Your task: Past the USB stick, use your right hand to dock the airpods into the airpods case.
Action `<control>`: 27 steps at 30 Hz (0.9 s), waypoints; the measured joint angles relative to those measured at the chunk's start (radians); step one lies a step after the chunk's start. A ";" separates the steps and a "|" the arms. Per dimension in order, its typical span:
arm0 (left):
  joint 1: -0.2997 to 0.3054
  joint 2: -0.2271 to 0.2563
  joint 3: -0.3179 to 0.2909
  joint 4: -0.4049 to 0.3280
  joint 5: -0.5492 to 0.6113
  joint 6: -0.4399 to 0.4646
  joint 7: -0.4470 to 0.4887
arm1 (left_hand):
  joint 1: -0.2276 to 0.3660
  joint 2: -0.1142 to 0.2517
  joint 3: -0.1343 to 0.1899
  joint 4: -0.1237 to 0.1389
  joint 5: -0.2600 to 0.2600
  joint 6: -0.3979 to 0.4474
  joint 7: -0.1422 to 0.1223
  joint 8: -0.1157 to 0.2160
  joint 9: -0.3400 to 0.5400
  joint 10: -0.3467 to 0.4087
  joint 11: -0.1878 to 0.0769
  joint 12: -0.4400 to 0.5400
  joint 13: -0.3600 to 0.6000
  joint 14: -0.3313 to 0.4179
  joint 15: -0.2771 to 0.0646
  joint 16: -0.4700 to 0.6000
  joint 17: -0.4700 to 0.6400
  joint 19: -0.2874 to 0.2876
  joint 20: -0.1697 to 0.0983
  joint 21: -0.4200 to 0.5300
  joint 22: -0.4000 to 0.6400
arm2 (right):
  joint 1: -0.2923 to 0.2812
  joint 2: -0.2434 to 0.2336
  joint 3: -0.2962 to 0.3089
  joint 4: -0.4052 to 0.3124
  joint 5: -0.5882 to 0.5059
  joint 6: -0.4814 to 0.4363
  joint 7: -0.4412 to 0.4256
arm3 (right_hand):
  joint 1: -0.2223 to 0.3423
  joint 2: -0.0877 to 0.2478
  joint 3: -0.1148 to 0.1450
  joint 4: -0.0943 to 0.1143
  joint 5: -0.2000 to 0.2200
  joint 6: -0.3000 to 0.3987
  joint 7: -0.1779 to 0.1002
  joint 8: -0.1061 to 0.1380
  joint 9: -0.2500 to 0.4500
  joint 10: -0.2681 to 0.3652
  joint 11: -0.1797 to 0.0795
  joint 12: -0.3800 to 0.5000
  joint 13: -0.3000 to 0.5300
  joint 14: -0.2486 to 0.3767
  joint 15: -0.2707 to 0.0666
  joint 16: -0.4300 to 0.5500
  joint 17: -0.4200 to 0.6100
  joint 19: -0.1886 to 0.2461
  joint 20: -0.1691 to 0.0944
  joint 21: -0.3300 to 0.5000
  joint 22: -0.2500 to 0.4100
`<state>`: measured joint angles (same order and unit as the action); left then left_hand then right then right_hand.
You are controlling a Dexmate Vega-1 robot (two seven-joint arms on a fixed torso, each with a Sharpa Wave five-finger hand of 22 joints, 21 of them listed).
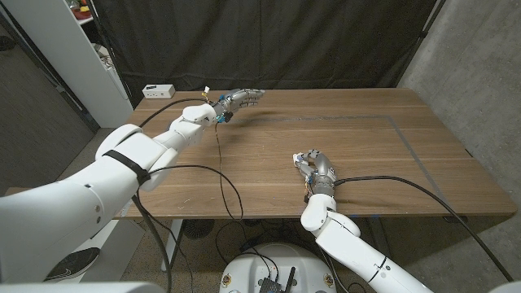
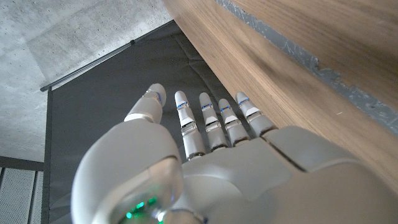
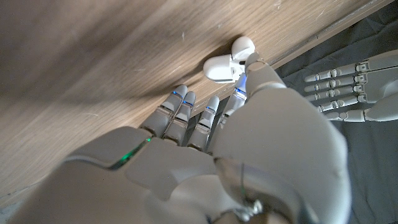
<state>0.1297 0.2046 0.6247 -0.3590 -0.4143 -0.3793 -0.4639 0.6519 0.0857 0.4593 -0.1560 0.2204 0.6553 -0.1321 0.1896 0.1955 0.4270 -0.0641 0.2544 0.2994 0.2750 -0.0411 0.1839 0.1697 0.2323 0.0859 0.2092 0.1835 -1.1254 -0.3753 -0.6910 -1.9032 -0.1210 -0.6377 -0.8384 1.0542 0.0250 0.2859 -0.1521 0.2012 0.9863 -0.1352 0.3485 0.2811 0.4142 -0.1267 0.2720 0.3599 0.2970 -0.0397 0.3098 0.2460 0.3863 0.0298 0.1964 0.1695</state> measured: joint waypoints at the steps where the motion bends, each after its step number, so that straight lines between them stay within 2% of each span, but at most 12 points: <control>1: -0.001 -0.001 0.001 0.001 0.000 0.005 0.014 | 0.000 0.000 0.000 0.000 0.000 0.000 0.000 0.000 0.000 0.000 0.000 0.000 0.000 0.000 0.000 0.000 0.000 0.000 0.000 0.000 0.000 | 0.000 0.001 0.000 0.001 0.000 0.000 -0.001 | 0.000 0.000 0.000 0.000 0.000 0.000 0.000 0.000 0.000 0.000 0.000 0.000 0.000 0.002 -0.002 0.000 0.000 0.000 0.000 0.000 0.000; 10: -0.009 -0.003 0.008 0.003 0.002 0.033 0.028 | 0.000 0.000 0.000 0.000 0.000 0.000 0.000 0.000 0.000 0.000 0.000 0.000 0.000 0.000 0.000 0.000 0.000 0.006 0.006 0.000 0.000 | 0.000 0.005 -0.004 0.004 -0.001 0.002 -0.015 | 0.004 -0.004 0.004 -0.004 0.000 0.007 0.007 0.015 0.014 -0.004 0.004 -0.006 0.000 0.002 -0.001 -0.008 0.003 0.000 0.000 -0.001 0.001; 15: -0.013 -0.005 0.013 0.004 0.002 0.046 0.036 | 0.000 0.000 0.000 0.000 0.000 0.000 0.000 0.000 0.000 0.000 0.000 0.000 0.000 0.000 0.000 0.000 0.000 0.006 0.006 0.000 0.000 | -0.004 0.009 -0.007 0.009 -0.008 0.014 -0.031 | 0.008 -0.008 0.004 -0.004 0.006 0.005 0.005 0.015 0.024 -0.005 0.005 -0.009 0.000 0.003 0.000 -0.008 0.003 0.004 -0.003 -0.001 0.001; 27: -0.025 -0.012 0.026 0.006 0.002 0.081 0.062 | 0.000 0.000 0.000 0.000 0.000 0.000 0.000 0.000 0.000 0.000 0.000 0.000 0.000 0.000 0.000 0.000 0.000 0.006 0.005 0.000 0.000 | -0.016 0.020 -0.010 0.028 -0.034 0.065 -0.078 | 0.008 -0.008 0.008 -0.008 0.008 0.003 0.004 0.041 0.045 0.000 0.011 -0.010 0.005 0.027 -0.001 -0.008 0.008 0.020 0.002 -0.001 0.003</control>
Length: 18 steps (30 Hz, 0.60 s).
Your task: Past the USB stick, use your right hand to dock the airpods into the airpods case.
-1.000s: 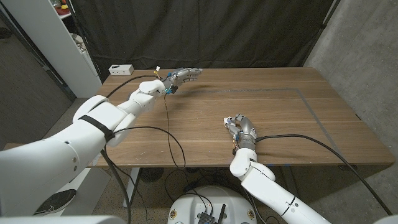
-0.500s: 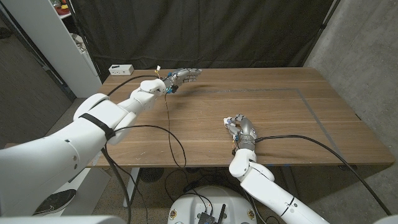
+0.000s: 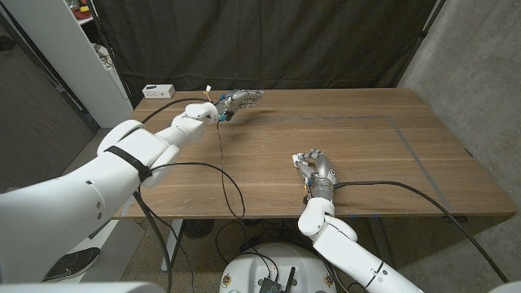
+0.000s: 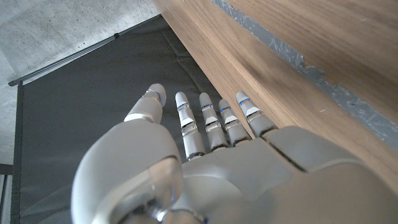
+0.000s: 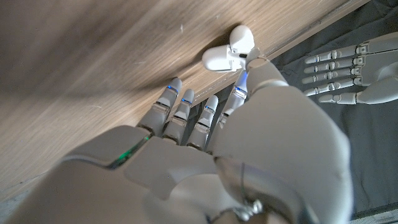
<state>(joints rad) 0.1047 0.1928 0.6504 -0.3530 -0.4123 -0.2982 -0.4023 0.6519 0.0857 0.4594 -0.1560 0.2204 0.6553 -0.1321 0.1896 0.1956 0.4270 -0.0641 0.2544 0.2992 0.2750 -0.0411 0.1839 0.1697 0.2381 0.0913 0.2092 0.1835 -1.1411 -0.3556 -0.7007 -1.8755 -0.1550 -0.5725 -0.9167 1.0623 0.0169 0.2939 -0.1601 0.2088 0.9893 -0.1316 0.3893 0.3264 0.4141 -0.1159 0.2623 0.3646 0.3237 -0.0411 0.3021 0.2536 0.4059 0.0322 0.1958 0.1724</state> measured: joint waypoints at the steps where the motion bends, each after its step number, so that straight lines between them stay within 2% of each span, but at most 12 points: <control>1: -0.002 -0.002 0.003 0.000 0.000 0.000 0.000 | 0.000 0.000 0.000 0.000 0.000 0.000 0.000 0.000 0.000 0.000 0.000 0.000 0.000 0.000 0.000 0.000 0.000 0.000 0.000 0.000 0.000 | 0.000 0.000 0.000 0.000 -0.001 0.002 -0.002 | 0.000 0.000 0.000 0.000 0.000 0.000 0.000 0.000 0.002 0.000 0.000 0.000 0.000 0.000 0.000 0.000 0.000 0.000 0.000 0.000 0.000; 7: -0.010 -0.005 0.012 0.000 0.002 0.032 0.022 | 0.000 0.000 0.000 0.000 0.000 0.000 0.000 0.000 0.000 0.000 0.000 0.000 0.000 0.000 0.000 0.000 0.000 0.000 0.000 0.000 0.000 | -0.011 0.011 0.004 0.010 -0.004 0.011 -0.011 | 0.000 0.000 0.004 0.004 0.000 0.004 0.004 0.017 0.014 0.000 0.000 0.000 0.000 0.000 0.000 0.000 0.005 0.000 0.000 0.000 0.000; 18: -0.019 -0.009 0.025 0.001 0.003 0.036 0.025 | 0.000 0.000 0.000 0.000 0.000 0.000 0.000 0.000 0.000 0.000 0.000 0.000 0.000 0.000 0.000 0.000 0.000 0.000 0.000 0.000 0.000 | -0.013 0.013 0.005 0.011 -0.005 0.015 -0.020 | 0.001 -0.010 0.004 0.004 0.000 -0.011 0.000 0.030 0.038 0.000 0.000 -0.007 0.005 0.000 0.000 0.000 0.009 0.000 0.000 0.000 0.000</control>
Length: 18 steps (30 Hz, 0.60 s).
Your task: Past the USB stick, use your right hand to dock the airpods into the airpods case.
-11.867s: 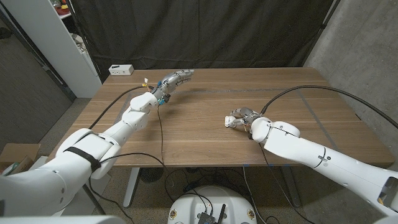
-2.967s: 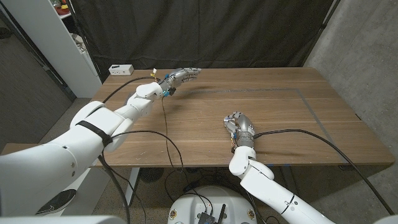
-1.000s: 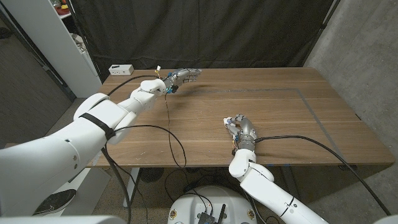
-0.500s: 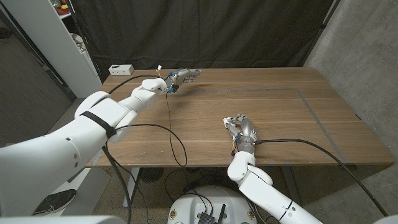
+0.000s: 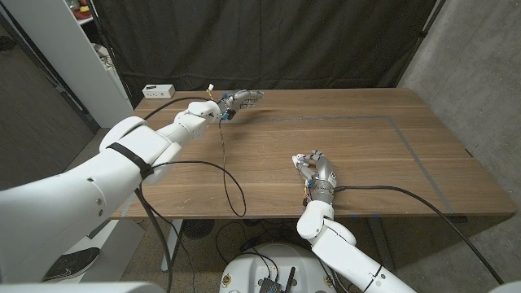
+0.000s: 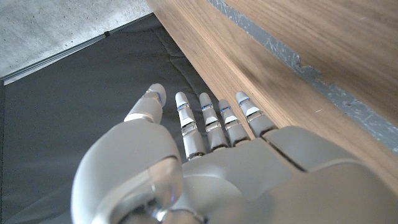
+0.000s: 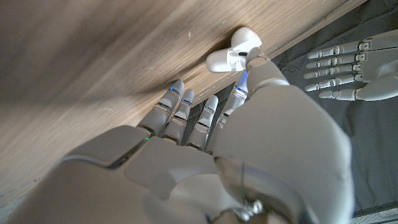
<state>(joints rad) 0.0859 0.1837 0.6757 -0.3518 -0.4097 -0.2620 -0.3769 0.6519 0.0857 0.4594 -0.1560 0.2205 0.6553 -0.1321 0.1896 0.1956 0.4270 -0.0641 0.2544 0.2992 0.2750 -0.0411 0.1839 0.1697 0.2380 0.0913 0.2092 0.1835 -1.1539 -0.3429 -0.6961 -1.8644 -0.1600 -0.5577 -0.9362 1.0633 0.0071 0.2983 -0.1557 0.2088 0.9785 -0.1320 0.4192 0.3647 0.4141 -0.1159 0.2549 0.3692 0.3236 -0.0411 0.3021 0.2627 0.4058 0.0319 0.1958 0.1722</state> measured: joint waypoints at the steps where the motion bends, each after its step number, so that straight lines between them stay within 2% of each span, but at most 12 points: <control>1: 0.000 0.000 0.001 0.000 0.001 0.021 0.012 | 0.000 0.000 0.000 0.000 0.000 0.000 0.000 0.000 0.000 0.000 0.000 0.000 0.000 0.000 0.000 0.000 0.000 0.000 0.000 0.000 0.000 | -0.008 0.009 0.005 0.010 0.000 0.000 -0.001 | -0.001 -0.001 0.000 0.000 0.000 -0.006 0.002 0.000 0.002 0.000 0.000 0.000 0.000 0.000 0.000 0.000 0.000 0.000 0.000 0.000 0.000; 5: -0.003 0.000 0.004 0.000 0.001 0.024 0.013 | 0.000 0.000 0.000 0.000 0.000 0.000 0.000 0.000 0.000 0.000 0.000 0.000 0.000 0.000 0.000 0.000 0.000 0.000 0.000 0.000 0.000 | -0.010 0.012 0.006 0.013 -0.002 0.000 -0.007 | -0.001 -0.001 0.004 0.004 0.008 -0.035 -0.005 0.003 0.012 -0.004 0.004 -0.004 0.000 0.009 -0.002 0.000 0.004 0.000 0.000 0.000 0.000; 11: -0.004 -0.001 0.008 0.000 0.000 0.027 0.014 | 0.000 0.000 0.000 0.000 0.000 0.000 0.000 0.000 0.000 0.000 0.000 0.000 0.000 0.000 0.000 0.000 0.000 -0.005 0.005 0.000 0.005 | -0.014 0.016 0.006 0.019 -0.007 0.002 -0.020 | -0.001 -0.001 0.010 0.002 0.008 -0.041 -0.009 0.003 0.020 -0.011 0.011 -0.007 0.000 0.011 0.000 0.000 0.005 0.002 -0.002 0.000 0.000; 18: -0.005 -0.001 0.010 -0.001 -0.001 0.036 0.018 | 0.000 0.000 0.000 0.000 0.000 0.000 0.000 0.000 0.000 0.000 0.000 0.000 0.000 0.000 0.000 0.000 0.000 0.000 0.011 0.000 0.005 | -0.025 0.020 0.006 0.023 -0.017 0.013 -0.041 | -0.001 -0.001 0.012 0.004 0.008 -0.041 -0.009 0.018 0.028 -0.011 0.011 -0.007 0.005 0.011 0.000 0.000 0.009 0.005 -0.005 0.000 0.000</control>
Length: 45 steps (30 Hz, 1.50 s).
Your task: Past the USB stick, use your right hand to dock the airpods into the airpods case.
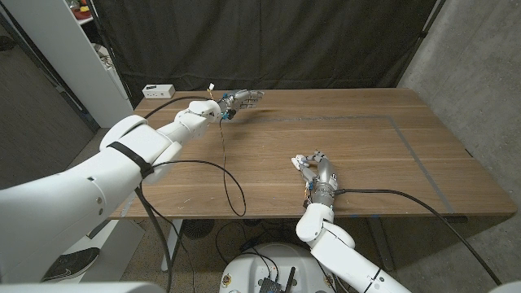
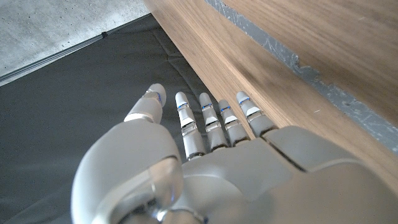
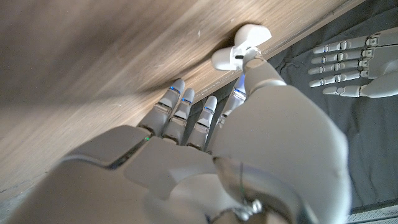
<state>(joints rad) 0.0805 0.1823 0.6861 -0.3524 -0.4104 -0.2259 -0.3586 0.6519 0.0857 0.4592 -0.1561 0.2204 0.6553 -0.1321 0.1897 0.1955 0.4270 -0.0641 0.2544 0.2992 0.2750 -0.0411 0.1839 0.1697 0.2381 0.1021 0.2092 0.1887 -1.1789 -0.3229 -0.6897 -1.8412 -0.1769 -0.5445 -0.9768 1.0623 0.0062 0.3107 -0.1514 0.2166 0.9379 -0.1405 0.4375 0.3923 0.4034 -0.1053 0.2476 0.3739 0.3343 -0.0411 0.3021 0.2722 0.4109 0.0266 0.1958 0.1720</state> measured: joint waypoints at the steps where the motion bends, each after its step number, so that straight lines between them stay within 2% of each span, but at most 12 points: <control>1: 0.000 0.001 0.001 -0.005 0.000 0.001 0.000 | 0.000 0.000 -0.003 -0.003 0.000 0.000 0.000 0.000 0.000 0.000 0.000 0.000 0.000 0.000 0.000 0.000 0.000 0.000 0.000 0.000 0.000 | -0.001 0.000 0.000 0.000 -0.002 0.001 -0.003 | 0.000 0.000 0.000 0.000 0.000 0.000 0.000 0.000 0.000 0.000 0.000 0.000 0.000 0.000 0.000 0.000 0.000 0.000 0.000 0.000 0.000; 6: 0.006 0.002 0.003 -0.020 -0.001 0.011 0.003 | 0.000 0.000 -0.004 -0.004 0.000 0.000 0.000 0.000 0.000 0.000 0.000 0.000 0.000 0.000 0.000 0.000 0.000 0.000 0.000 0.000 0.000 | -0.013 -0.002 0.002 -0.009 -0.004 0.001 -0.006 | 0.000 0.000 0.000 0.000 0.000 0.004 0.004 0.008 0.002 0.004 -0.004 0.000 0.000 0.000 0.000 0.000 0.004 0.000 0.000 0.000 0.000; 15: 0.010 0.003 0.006 -0.032 -0.001 0.021 0.007 | 0.000 0.000 -0.004 -0.004 0.000 0.000 0.000 0.000 0.000 0.000 0.000 0.000 0.000 0.000 0.000 0.000 0.000 0.000 0.000 0.000 0.000 | -0.031 -0.020 0.006 -0.032 -0.005 -0.002 0.004 | 0.000 0.000 0.004 0.004 0.000 0.004 0.004 0.008 0.002 -0.002 -0.011 -0.003 0.003 0.000 0.000 0.000 0.004 0.000 0.000 0.000 -0.001; 20: 0.010 0.003 0.008 -0.035 -0.001 0.023 0.009 | 0.000 0.000 -0.004 -0.004 0.000 0.000 0.000 0.000 0.000 0.000 0.000 0.000 0.000 0.000 0.000 0.000 0.000 0.000 0.000 0.000 0.000 | -0.041 -0.037 0.007 -0.046 -0.007 -0.002 0.018 | 0.000 0.000 0.004 0.004 -0.008 -0.030 -0.016 0.008 0.002 -0.005 -0.013 -0.008 0.005 0.000 0.000 -0.007 0.009 0.000 0.000 0.000 -0.003; 29: 0.013 0.001 0.009 -0.041 -0.001 0.027 0.011 | 0.000 0.000 -0.004 -0.004 0.000 0.000 0.000 0.000 0.000 0.000 0.000 0.000 0.000 0.000 0.000 0.000 0.000 0.000 0.000 0.000 0.000 | -0.055 -0.059 0.009 -0.060 -0.015 0.011 0.031 | 0.000 0.000 0.011 0.003 -0.008 -0.112 -0.032 -0.024 -0.003 -0.017 -0.025 -0.011 0.009 0.000 0.000 -0.015 0.009 -0.002 -0.002 -0.002 -0.002; 32: 0.015 0.001 0.009 -0.044 -0.001 0.030 0.012 | 0.000 0.000 -0.004 -0.004 0.000 0.000 0.000 0.000 0.000 0.000 0.000 0.000 0.000 0.000 0.000 0.000 0.000 0.000 0.000 0.000 0.000 | -0.063 -0.069 0.010 -0.065 -0.020 0.018 0.031 | 0.000 0.000 0.015 0.007 -0.008 -0.126 -0.032 -0.031 -0.007 -0.022 -0.021 -0.011 0.009 0.000 0.000 -0.015 0.014 -0.002 -0.002 -0.002 -0.001; 40: 0.017 0.001 0.010 -0.053 -0.001 0.036 0.014 | 0.000 0.000 -0.004 -0.004 0.000 0.000 0.000 0.000 0.000 0.000 0.000 0.000 0.000 0.000 0.000 0.000 0.000 0.000 0.000 0.000 0.000 | -0.076 -0.078 0.011 -0.069 -0.031 0.035 0.031 | 0.000 0.000 0.022 0.000 -0.008 -0.175 -0.041 -0.054 -0.015 -0.032 -0.025 -0.019 0.009 0.000 0.000 -0.022 0.014 -0.002 -0.002 -0.002 0.000; 45: 0.018 0.000 0.010 -0.056 -0.001 0.038 0.014 | 0.000 0.000 -0.004 -0.004 0.000 0.000 0.000 0.000 0.000 0.000 0.000 0.000 0.000 0.000 0.000 0.000 0.000 0.000 0.000 0.000 0.000 | -0.080 -0.080 0.013 -0.069 -0.035 0.045 0.031 | -0.016 0.001 0.028 0.003 -0.008 -0.229 -0.051 -0.086 -0.025 -0.055 -0.024 -0.026 0.014 0.000 0.000 -0.025 0.018 -0.002 -0.002 -0.002 0.000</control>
<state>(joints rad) 0.0985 0.1828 0.6961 -0.4083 -0.4115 -0.1883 -0.3447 0.6519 0.0857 0.4552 -0.1601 0.2204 0.6553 -0.1321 0.1897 0.1956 0.4270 -0.0641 0.2544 0.2991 0.2750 -0.0411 0.1839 0.1697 0.2380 0.1017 0.2092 0.1885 -1.2590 -0.4028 -0.6772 -1.9099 -0.2120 -0.4995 -0.9456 1.0459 0.0075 0.3383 -0.1488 0.2089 0.7087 -0.1913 0.3519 0.3675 0.3484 -0.1288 0.2215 0.3877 0.3343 -0.0411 0.2775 0.2906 0.4092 0.0247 0.1935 0.1722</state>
